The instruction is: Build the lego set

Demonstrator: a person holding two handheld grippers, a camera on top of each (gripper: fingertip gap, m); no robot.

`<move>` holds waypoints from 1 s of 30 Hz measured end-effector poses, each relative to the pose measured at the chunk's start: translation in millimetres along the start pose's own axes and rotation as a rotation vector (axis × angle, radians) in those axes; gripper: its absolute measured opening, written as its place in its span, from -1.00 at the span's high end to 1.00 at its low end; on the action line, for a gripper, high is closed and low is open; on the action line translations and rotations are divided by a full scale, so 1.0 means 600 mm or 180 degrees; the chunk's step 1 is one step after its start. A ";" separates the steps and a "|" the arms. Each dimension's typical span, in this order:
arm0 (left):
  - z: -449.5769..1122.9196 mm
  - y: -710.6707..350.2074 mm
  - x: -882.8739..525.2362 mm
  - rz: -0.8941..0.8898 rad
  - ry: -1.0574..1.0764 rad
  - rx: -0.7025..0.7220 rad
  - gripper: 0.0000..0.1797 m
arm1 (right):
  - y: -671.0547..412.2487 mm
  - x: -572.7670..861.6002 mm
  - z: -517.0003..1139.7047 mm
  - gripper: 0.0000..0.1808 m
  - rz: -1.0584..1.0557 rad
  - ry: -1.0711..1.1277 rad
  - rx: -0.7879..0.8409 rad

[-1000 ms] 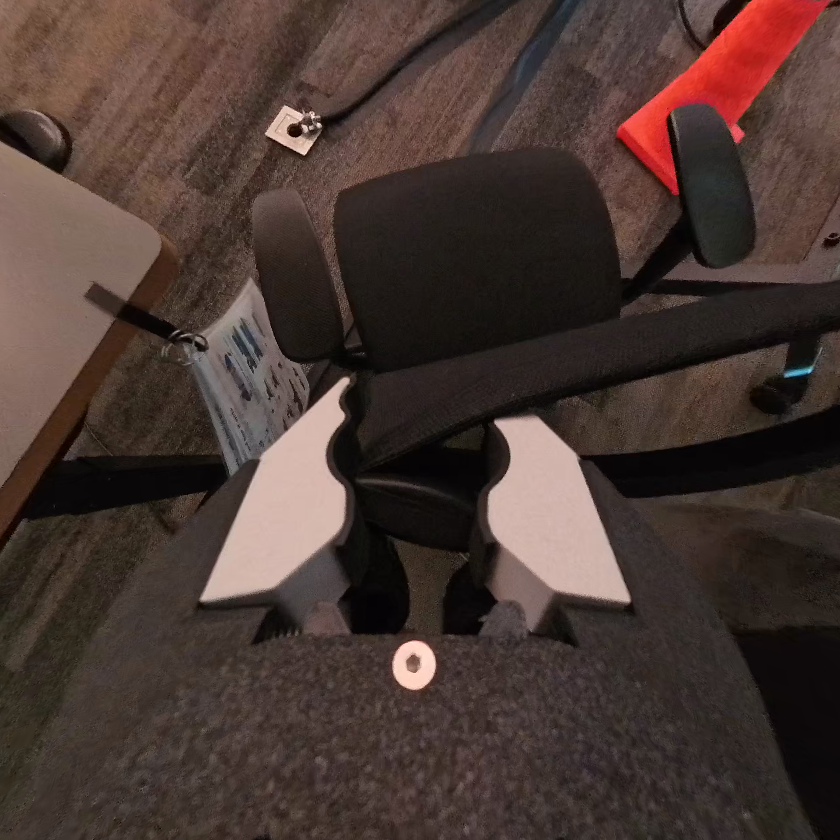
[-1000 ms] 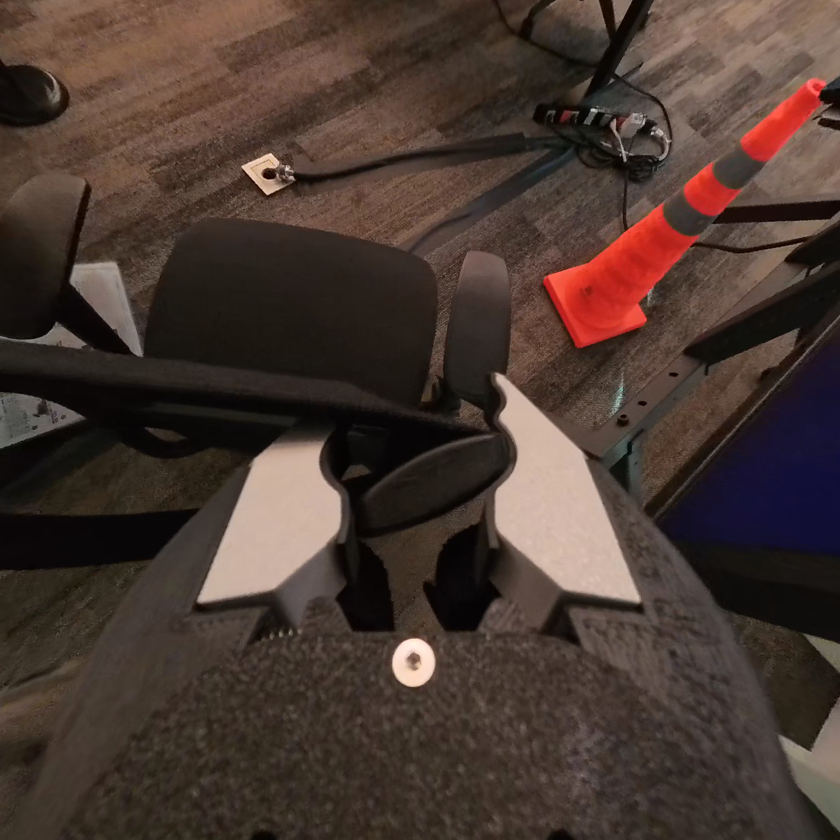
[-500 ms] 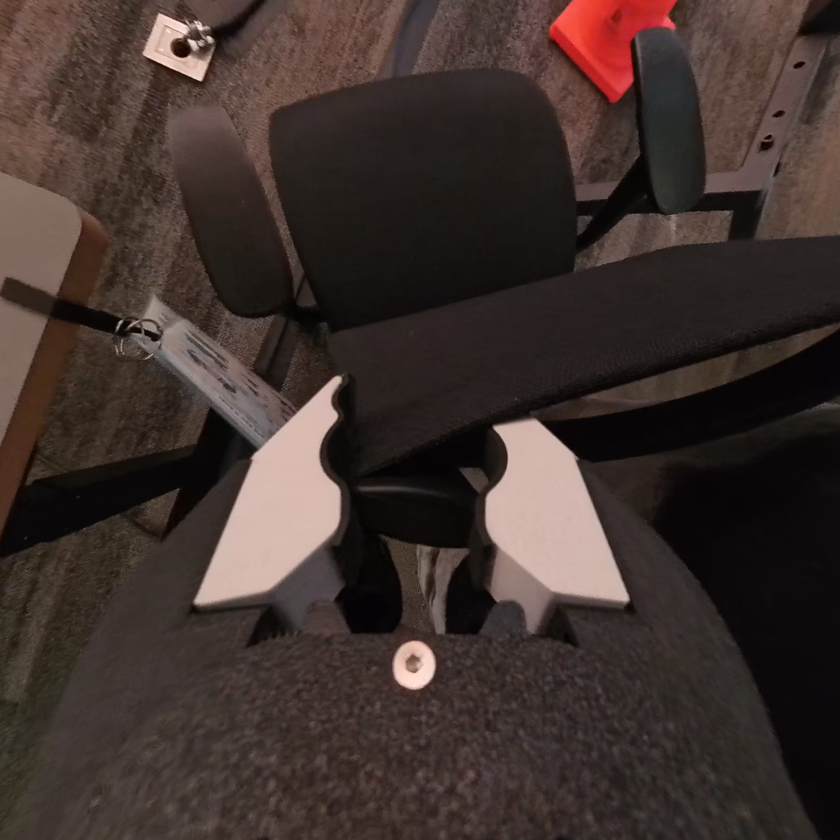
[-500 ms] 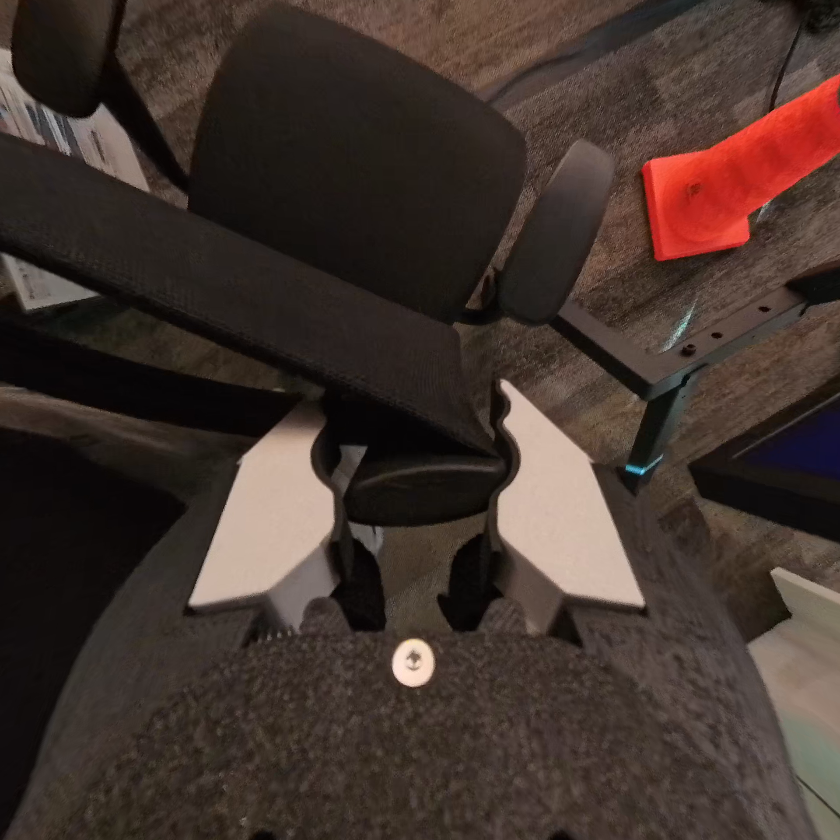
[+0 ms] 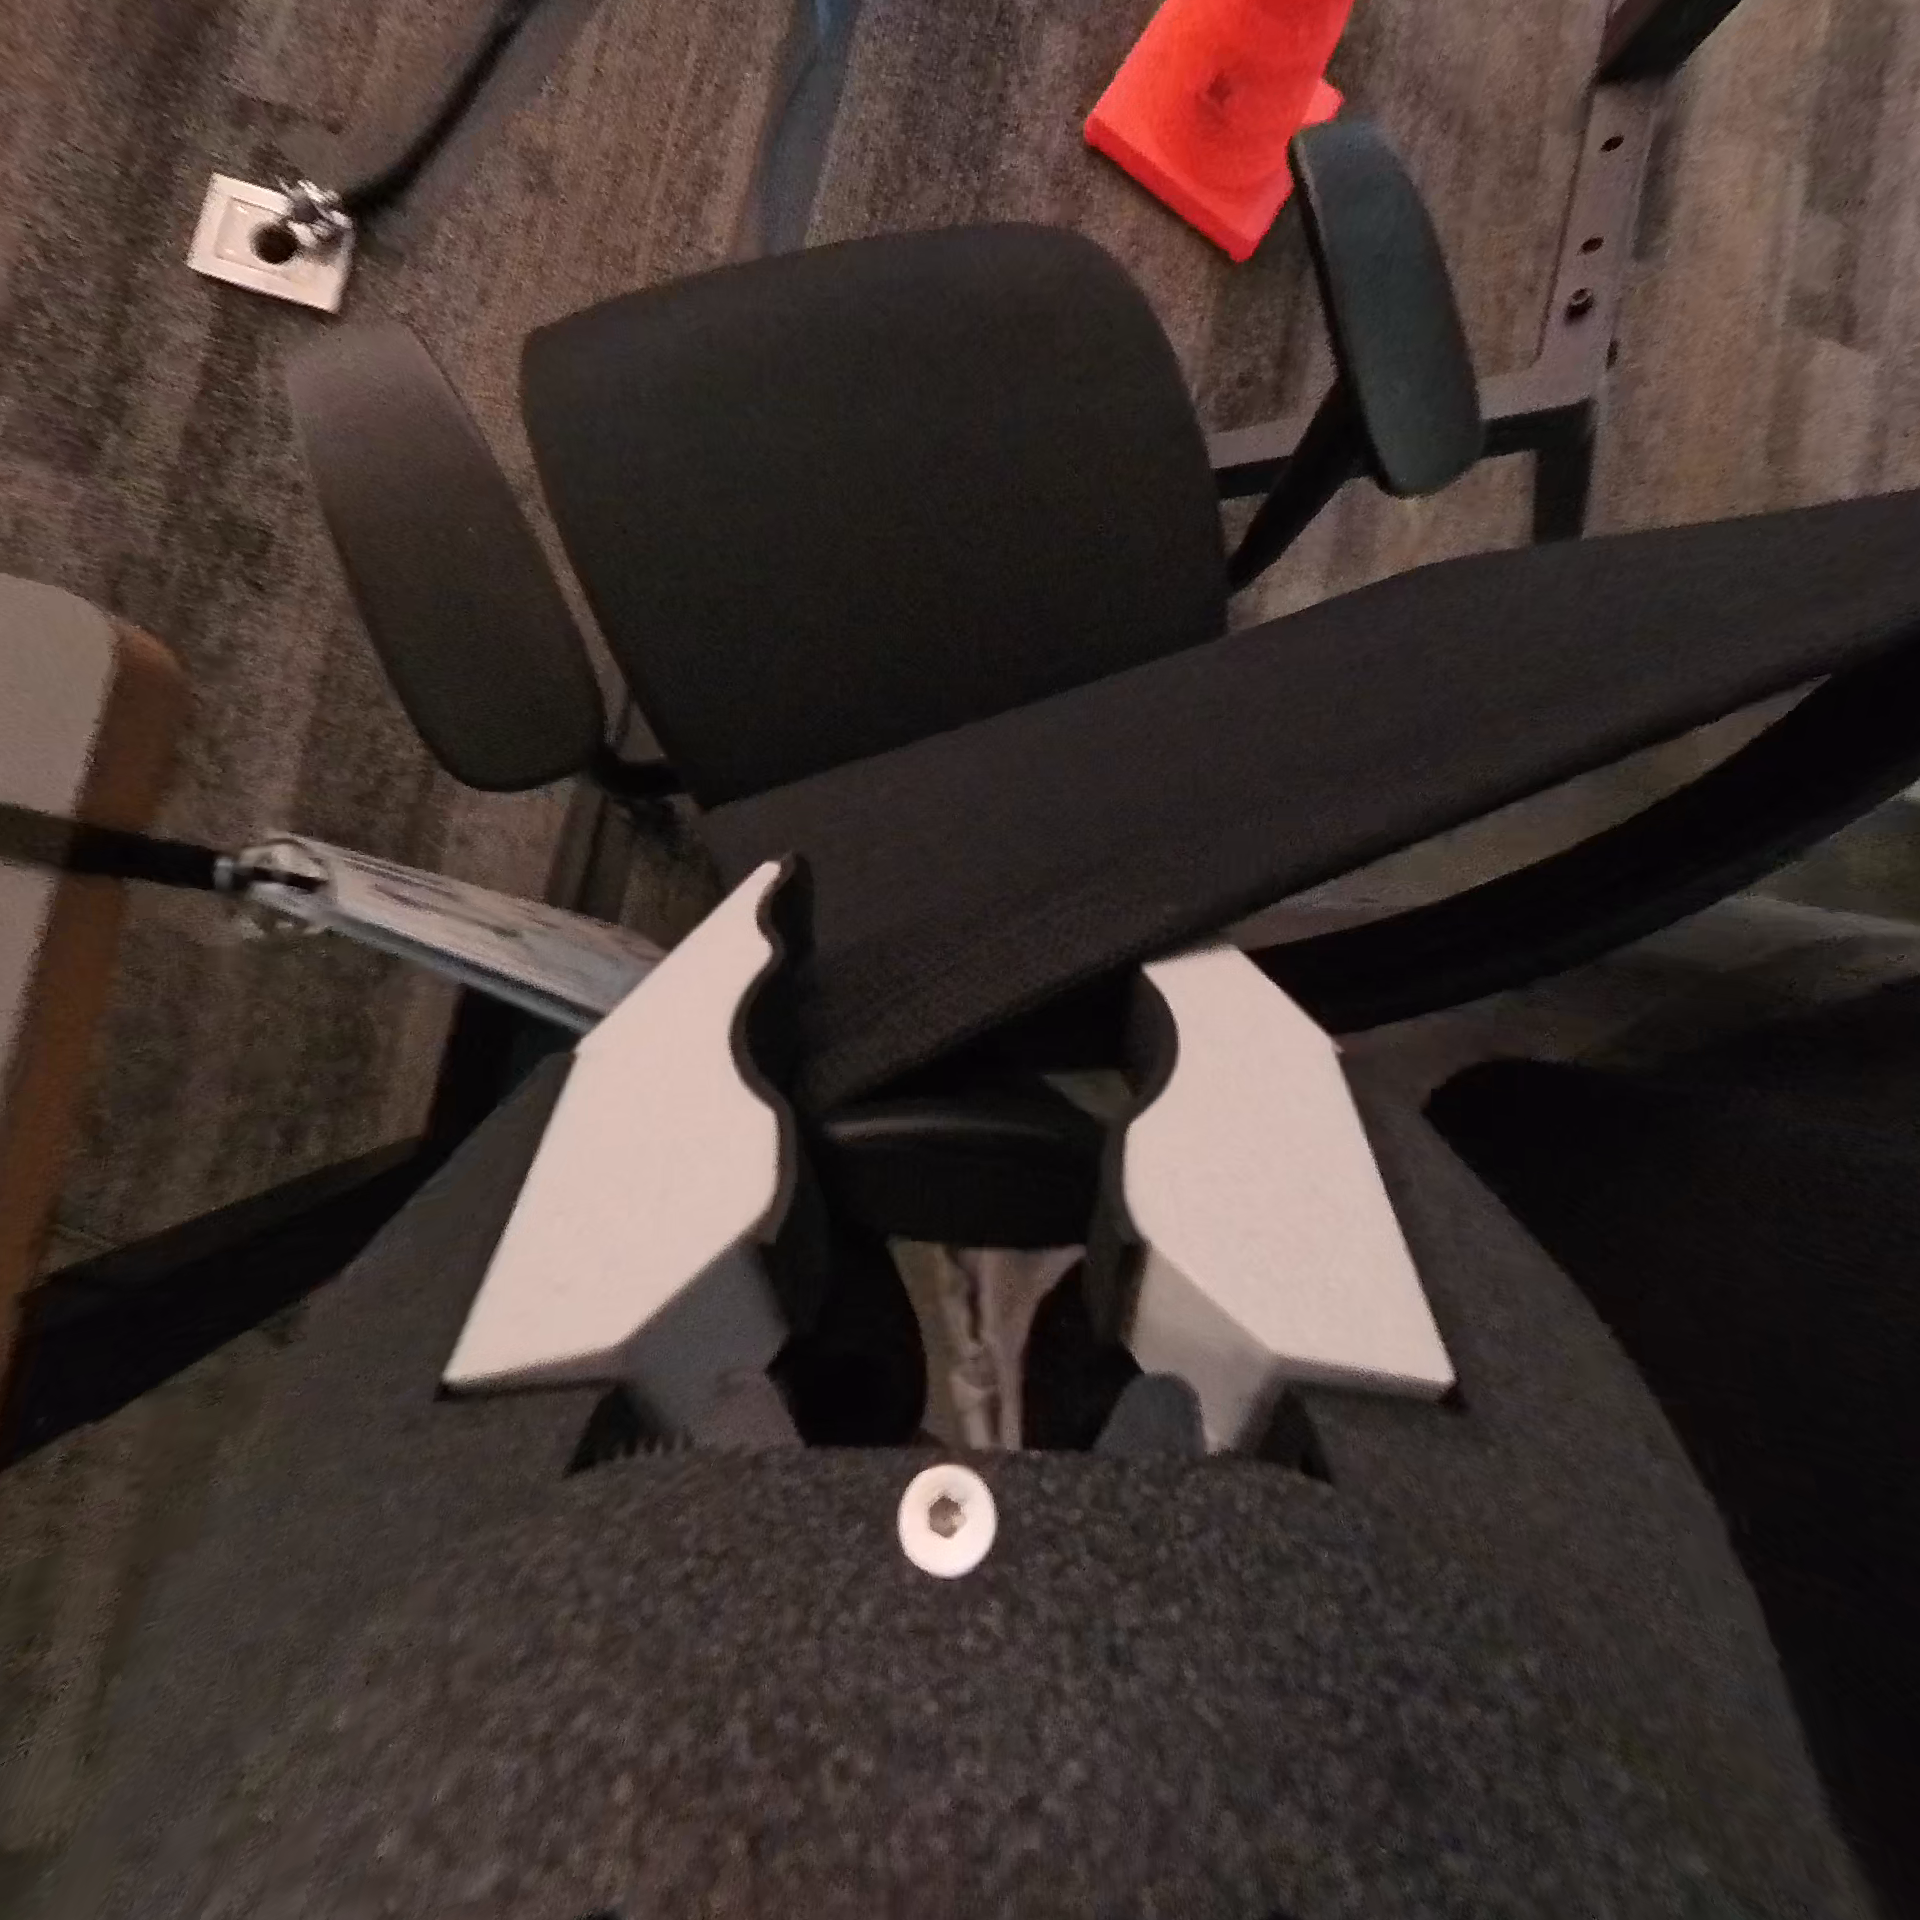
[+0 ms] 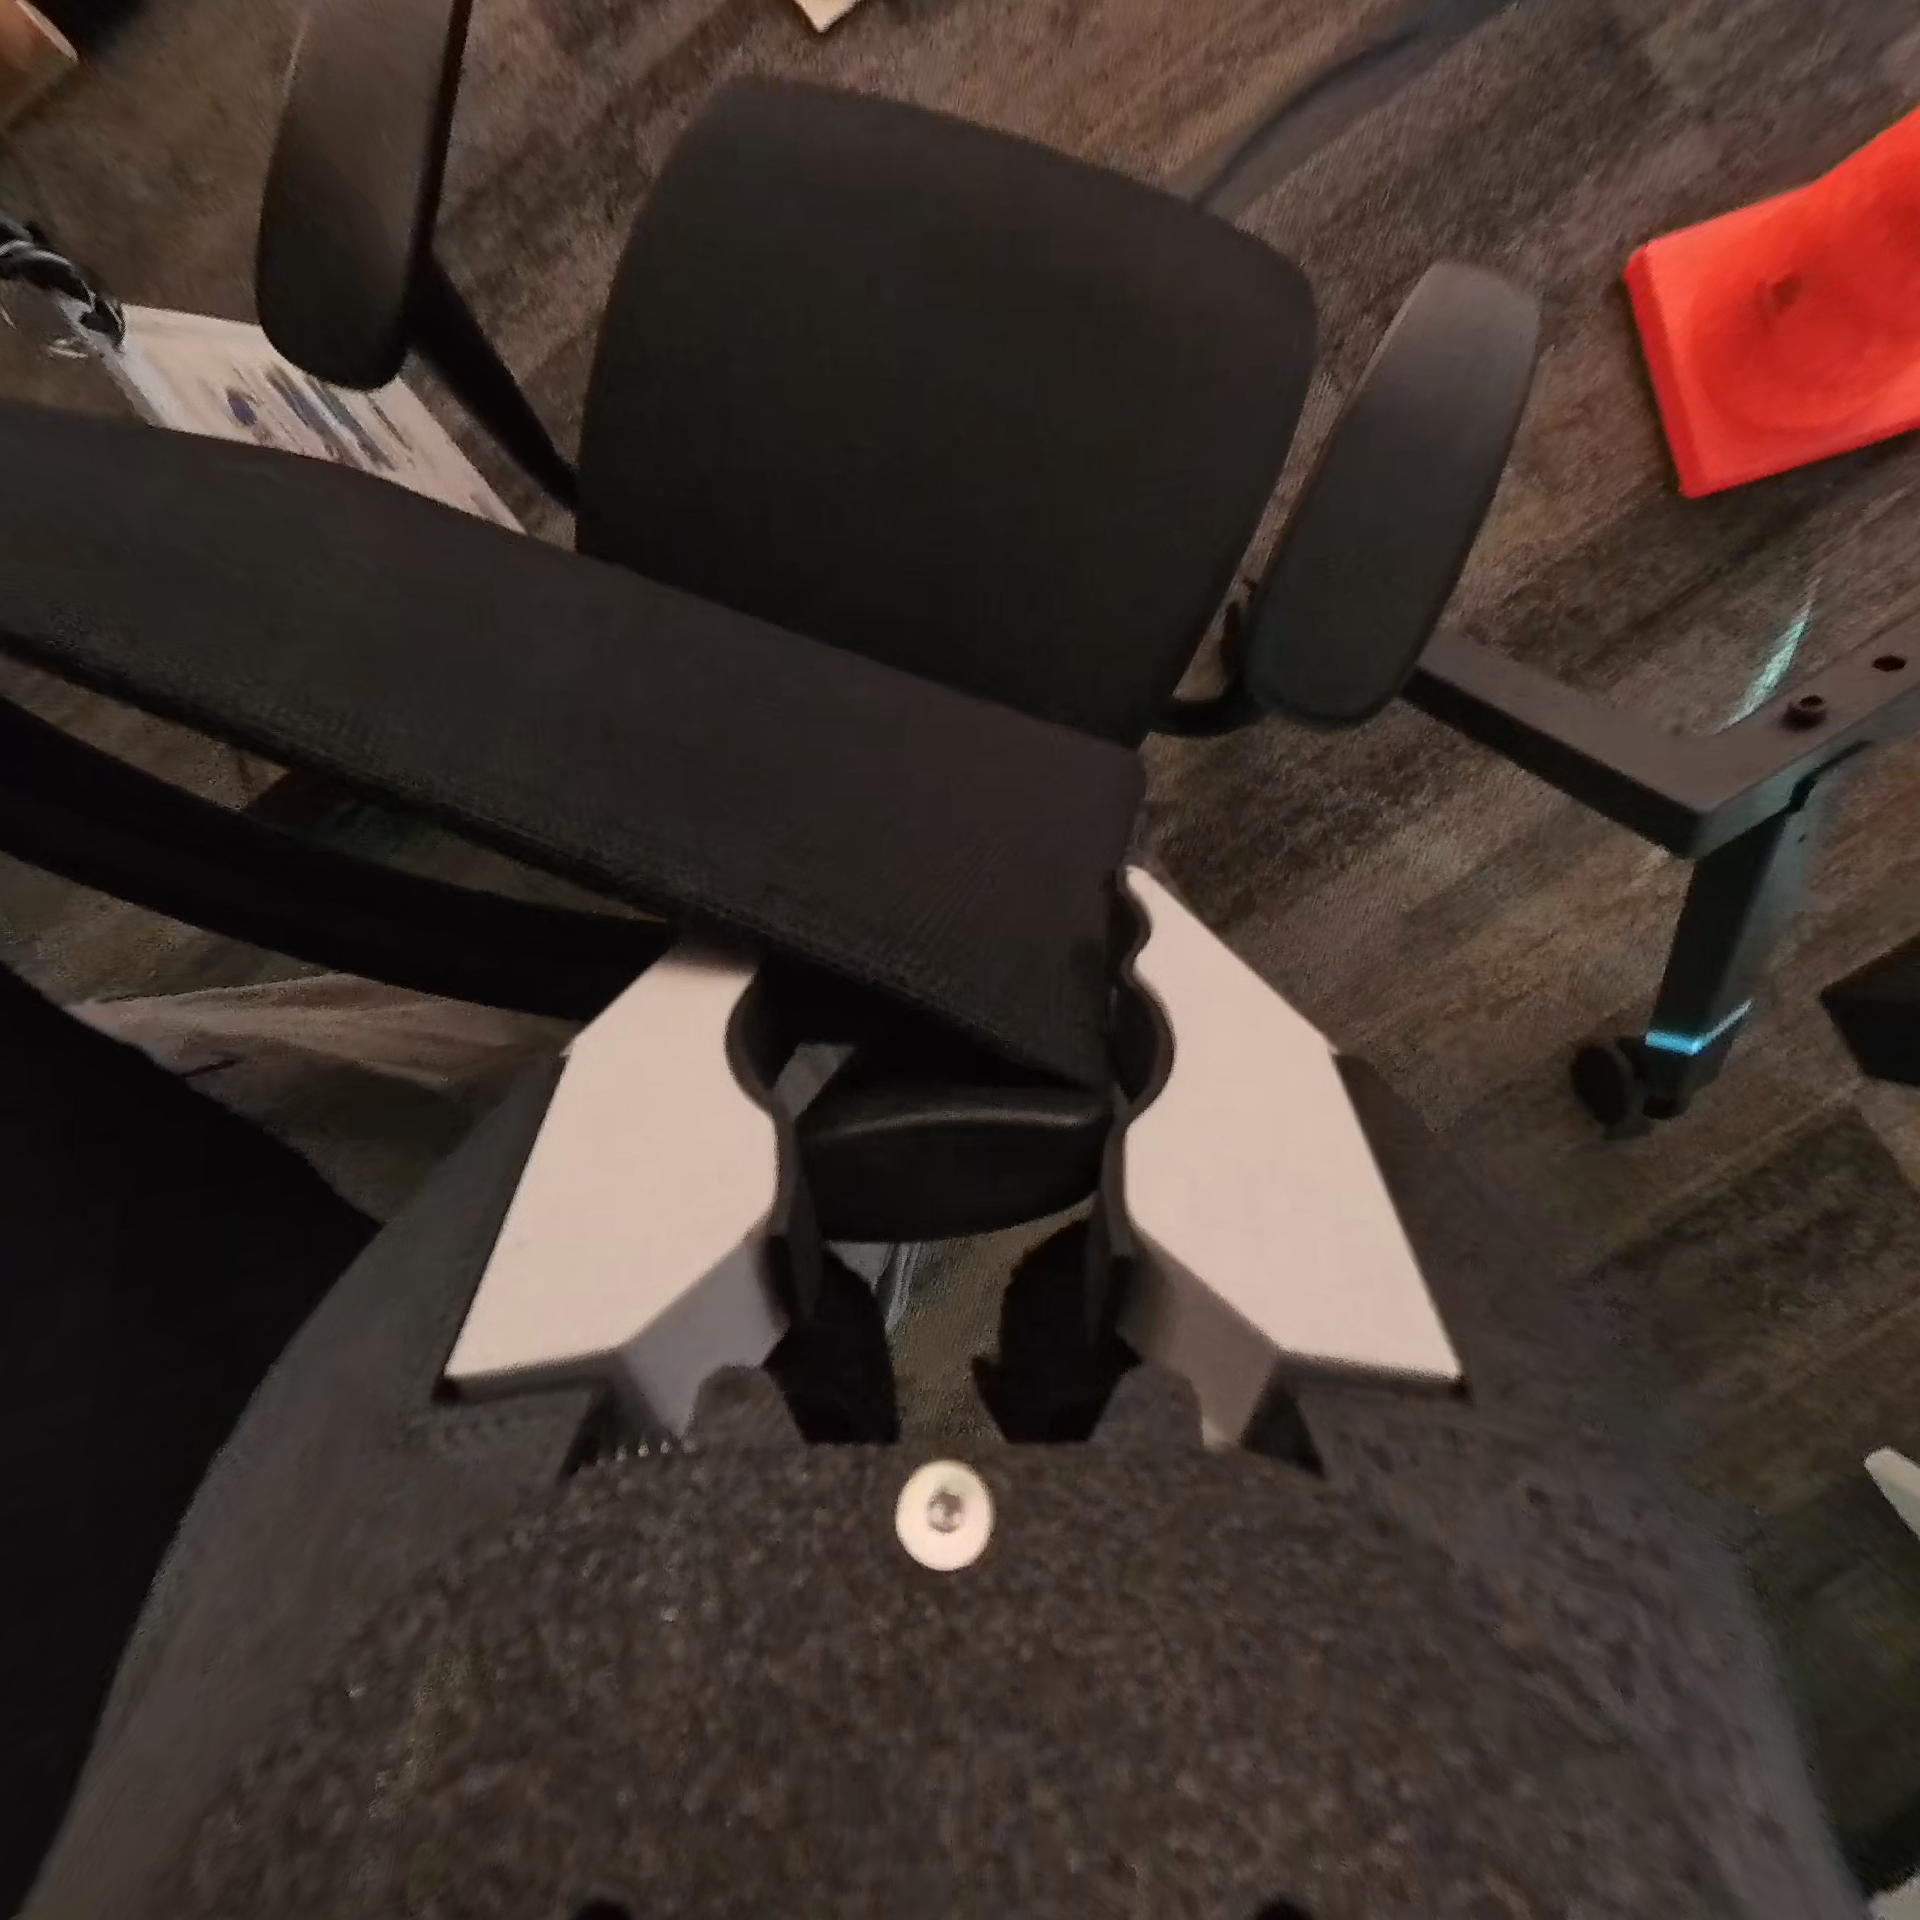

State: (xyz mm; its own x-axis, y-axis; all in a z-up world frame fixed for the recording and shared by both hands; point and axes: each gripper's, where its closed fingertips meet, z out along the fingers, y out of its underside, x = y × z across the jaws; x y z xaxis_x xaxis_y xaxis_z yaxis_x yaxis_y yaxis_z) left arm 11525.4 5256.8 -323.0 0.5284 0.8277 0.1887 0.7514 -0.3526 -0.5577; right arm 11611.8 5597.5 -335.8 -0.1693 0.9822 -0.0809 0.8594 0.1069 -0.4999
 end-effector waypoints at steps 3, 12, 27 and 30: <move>-0.010 0.016 0.007 0.0182 -0.0178 -0.0044 0.43 | 0.013 0.001 -0.004 0.36 -0.0067 0.0045 -0.0071; -0.027 0.065 0.079 -0.0048 -0.0368 0.0113 0.44 | 0.049 0.051 -0.026 0.38 -0.0378 0.0111 -0.0318; -0.125 0.262 0.251 -0.0352 -0.0702 0.0208 0.45 | 0.242 0.048 -0.134 0.38 -0.0751 -0.0093 -0.0404; -0.154 0.318 0.298 -0.0403 -0.0761 0.0197 0.45 | 0.300 0.044 -0.169 0.39 -0.0815 -0.0133 -0.0408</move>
State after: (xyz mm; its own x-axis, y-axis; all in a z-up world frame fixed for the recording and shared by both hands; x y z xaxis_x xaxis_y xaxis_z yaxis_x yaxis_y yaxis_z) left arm 11799.7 5297.4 -321.2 0.3181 0.9456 0.0681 0.7761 -0.2185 -0.5915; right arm 11810.7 5658.5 -340.4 -0.4061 0.9138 -0.0028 0.8397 0.3719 -0.3958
